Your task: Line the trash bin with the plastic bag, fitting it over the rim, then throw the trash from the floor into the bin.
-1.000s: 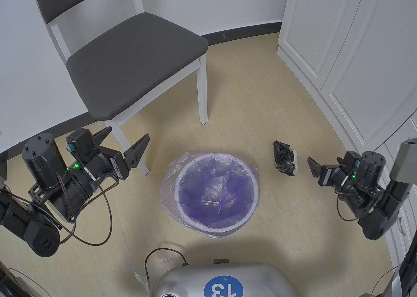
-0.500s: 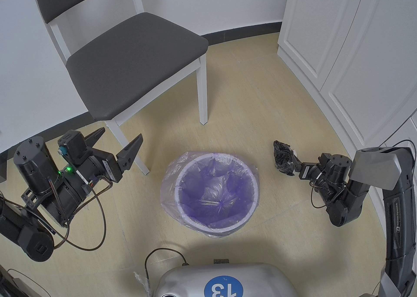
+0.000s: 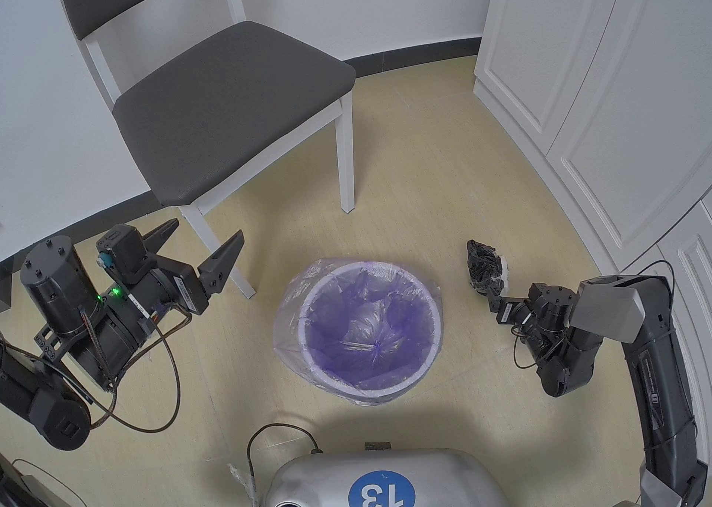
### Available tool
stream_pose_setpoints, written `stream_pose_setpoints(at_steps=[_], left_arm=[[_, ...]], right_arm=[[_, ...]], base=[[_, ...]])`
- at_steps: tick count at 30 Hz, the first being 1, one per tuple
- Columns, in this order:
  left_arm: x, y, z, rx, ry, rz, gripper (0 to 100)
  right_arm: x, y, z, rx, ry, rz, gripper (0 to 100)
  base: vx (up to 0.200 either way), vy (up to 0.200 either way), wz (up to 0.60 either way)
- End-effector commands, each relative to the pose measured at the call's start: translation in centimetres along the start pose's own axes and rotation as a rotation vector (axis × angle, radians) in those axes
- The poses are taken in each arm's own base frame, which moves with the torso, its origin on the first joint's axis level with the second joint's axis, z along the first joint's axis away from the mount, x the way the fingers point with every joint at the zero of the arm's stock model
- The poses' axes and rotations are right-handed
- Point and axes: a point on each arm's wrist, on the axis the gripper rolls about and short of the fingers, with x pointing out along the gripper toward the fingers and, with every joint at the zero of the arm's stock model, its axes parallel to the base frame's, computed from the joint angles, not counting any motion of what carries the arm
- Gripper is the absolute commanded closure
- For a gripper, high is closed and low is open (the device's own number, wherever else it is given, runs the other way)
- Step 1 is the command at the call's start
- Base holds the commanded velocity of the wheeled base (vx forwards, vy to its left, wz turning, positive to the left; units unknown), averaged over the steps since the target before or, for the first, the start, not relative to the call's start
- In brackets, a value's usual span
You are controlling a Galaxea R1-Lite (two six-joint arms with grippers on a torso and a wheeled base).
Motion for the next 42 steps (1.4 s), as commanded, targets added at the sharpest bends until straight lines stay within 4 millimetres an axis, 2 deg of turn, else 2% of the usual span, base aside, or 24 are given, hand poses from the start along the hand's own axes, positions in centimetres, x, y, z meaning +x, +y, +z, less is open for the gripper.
stream_pose_setpoints(at_steps=[1, 4, 9, 21, 33, 36, 40, 42], left_arm=[[0.0, 0.0, -0.1, -0.001, 0.004, -0.001, 0], [-0.1, -0.1, -0.2, -0.002, 0.01, -0.003, 0], [0.2, -0.1, -0.8, -0.01, 0.032, -0.006, 0], [-0.5, -1.9, -0.7, -0.011, -0.007, -0.075, 0], [-1.3, -1.9, -0.7, -0.018, -0.053, -0.077, 0], [-1.9, -1.8, -1.1, -0.02, -0.05, -0.078, 0], [-2.6, -1.6, -1.8, -0.056, -0.026, -0.071, 0], [-3.0, -1.5, -1.9, -0.091, -0.02, -0.07, 0]], right_arm=[[0.3, -0.2, -1.3, -0.002, 0.001, -0.004, 0], [1.0, 0.0, -0.9, -0.002, -0.033, -0.013, 0], [2.6, 0.7, -0.9, 0.01, -0.127, -0.143, 0], [2.8, 0.8, -0.8, 0.064, -0.145, -0.144, 0], [3.1, 1.0, -0.7, 0.063, -0.165, -0.172, 0], [3.0, 0.9, -0.9, 0.021, -0.156, -0.184, 0], [1.6, 0.6, -1.7, 0.006, -0.081, -0.165, 0], [1.1, 0.8, -0.6, 0.006, -0.072, -0.114, 0]], base=[[0.0, 0.0, 0.0], [0.0, 0.0, 0.0], [0.0, 0.0, 0.0], [0.0, 0.0, 0.0], [0.0, 0.0, 0.0], [0.0, 0.0, 0.0], [0.0, 0.0, 0.0], [0.0, 0.0, 0.0]])
